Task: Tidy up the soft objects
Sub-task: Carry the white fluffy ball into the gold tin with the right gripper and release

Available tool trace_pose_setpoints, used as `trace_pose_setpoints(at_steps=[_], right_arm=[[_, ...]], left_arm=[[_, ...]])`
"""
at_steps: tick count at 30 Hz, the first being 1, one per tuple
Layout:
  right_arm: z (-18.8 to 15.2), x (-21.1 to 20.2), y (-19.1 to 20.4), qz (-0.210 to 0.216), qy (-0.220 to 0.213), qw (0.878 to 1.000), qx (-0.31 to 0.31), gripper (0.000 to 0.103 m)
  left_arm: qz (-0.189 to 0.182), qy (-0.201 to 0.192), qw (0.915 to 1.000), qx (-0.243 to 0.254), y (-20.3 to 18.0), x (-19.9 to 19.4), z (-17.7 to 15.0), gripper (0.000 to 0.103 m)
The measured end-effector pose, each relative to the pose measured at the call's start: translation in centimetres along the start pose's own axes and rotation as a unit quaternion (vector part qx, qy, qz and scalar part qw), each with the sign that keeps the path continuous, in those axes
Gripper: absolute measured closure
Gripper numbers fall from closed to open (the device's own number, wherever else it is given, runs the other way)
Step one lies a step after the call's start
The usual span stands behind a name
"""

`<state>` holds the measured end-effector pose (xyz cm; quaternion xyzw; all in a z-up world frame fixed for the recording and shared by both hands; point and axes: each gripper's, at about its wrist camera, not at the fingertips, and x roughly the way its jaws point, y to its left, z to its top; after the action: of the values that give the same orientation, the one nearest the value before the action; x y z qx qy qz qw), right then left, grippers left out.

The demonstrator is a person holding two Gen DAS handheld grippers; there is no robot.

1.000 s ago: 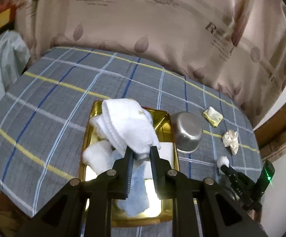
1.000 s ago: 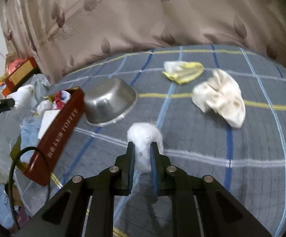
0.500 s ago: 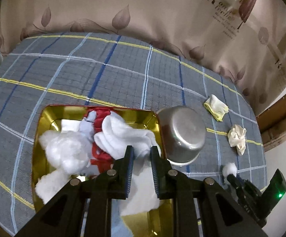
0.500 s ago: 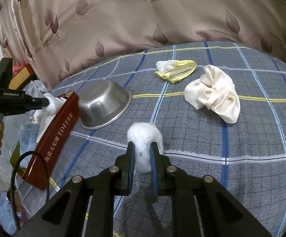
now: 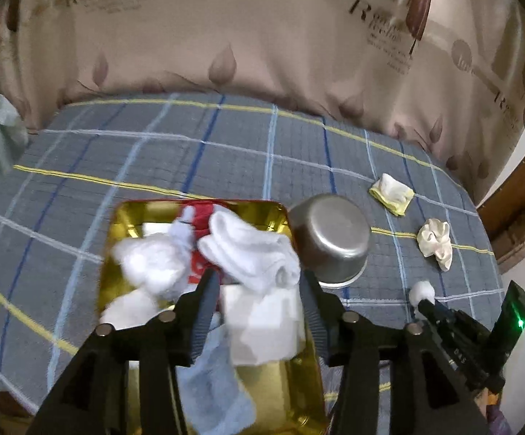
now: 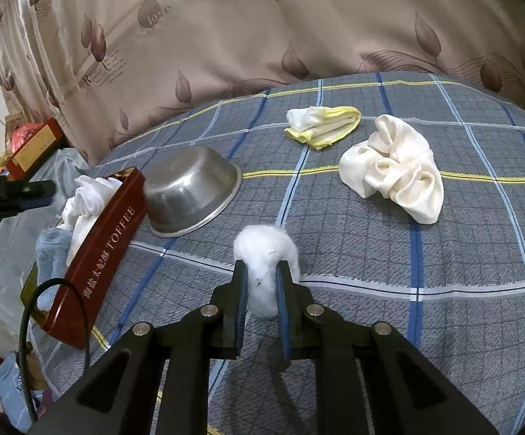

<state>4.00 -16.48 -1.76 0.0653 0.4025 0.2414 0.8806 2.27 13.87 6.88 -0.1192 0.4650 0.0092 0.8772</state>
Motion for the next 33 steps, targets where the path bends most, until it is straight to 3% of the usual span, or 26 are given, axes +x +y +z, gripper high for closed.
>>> trace_pose_setpoints(at_steps=[4,10,16,25,29,33], right_arm=[[0.0,0.0,0.0,-0.003,-0.001,1.000,0.001,0.089],[-0.1,-0.2,1.0,-0.014,0.004,1.000,-0.022,0.089],[-0.3,-1.8,3.8,0.022,0.005,0.999,-0.025,0.089],[-0.3,-4.3,15.7,0.119,0.011,0.984,-0.130,0.089],[-0.7,-2.8,21.8,0.164,0.038,0.971,-0.169,0.089],[-1.6,0.0,26.3,0.179,0.068,0.961,-0.197,0.089]], left_arm=[[0.021,-0.025,0.9995,0.002,0.4,-2.7,-1.4,0.053],[0.116,-0.058,0.9915,-0.005,2.9,-5.3,-6.5,0.051],[0.159,-0.068,0.9844,-0.032,6.2,-6.2,-10.8,0.051],[0.181,-0.092,0.9767,-0.069,9.6,-8.2,-13.4,0.051],[0.178,-0.101,0.9757,-0.078,10.1,-9.3,-13.4,0.051],[0.186,-0.120,0.9714,-0.085,10.9,-11.0,-13.5,0.051]])
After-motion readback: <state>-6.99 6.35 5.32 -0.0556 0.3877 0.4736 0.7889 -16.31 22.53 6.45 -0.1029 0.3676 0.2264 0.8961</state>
